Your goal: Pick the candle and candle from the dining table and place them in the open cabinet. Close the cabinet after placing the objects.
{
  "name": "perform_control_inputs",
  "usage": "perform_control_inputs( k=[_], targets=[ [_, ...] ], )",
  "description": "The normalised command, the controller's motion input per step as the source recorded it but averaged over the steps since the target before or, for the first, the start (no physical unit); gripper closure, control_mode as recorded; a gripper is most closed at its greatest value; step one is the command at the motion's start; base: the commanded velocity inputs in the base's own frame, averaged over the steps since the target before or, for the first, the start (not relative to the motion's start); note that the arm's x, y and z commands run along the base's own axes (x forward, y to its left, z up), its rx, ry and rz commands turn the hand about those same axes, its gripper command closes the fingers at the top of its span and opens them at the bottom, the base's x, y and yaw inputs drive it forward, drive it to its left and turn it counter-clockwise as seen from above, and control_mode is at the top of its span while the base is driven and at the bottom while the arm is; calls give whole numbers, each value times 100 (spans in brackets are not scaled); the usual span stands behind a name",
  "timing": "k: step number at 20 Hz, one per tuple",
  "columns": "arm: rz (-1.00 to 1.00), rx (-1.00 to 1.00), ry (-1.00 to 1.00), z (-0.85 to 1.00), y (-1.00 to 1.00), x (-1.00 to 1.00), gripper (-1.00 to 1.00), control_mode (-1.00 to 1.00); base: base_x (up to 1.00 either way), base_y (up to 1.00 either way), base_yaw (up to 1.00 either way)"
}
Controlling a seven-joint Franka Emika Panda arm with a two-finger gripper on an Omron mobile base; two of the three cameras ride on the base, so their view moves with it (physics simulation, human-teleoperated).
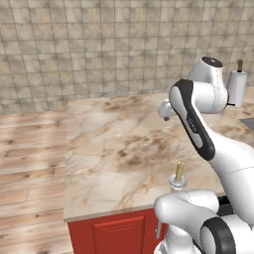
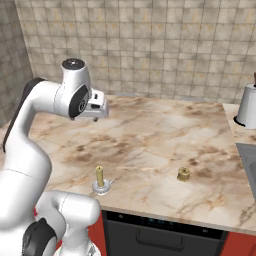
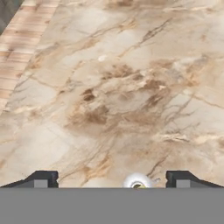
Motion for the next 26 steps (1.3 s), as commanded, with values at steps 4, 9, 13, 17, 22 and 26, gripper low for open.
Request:
perform_control_inputs(
  k=[4,9,13,17,22,26],
  targets=[
    [14,6,-1,0,-13,-10,-100,-100,0,0,0],
    [20,6,0,0,-16,-5,-100,-100,0,0,0],
    [34,2,-2,-2,-18,-7,-100,-100,0,0,0],
    [34,3,-3,-4,-19,-4,-100,-100,0,0,0],
    [35,10,0,-9,-24,0,-100,-100,0,0,0],
    [36,9,0,-16,-17,-3,-100,-100,0,0,0]
  ],
)
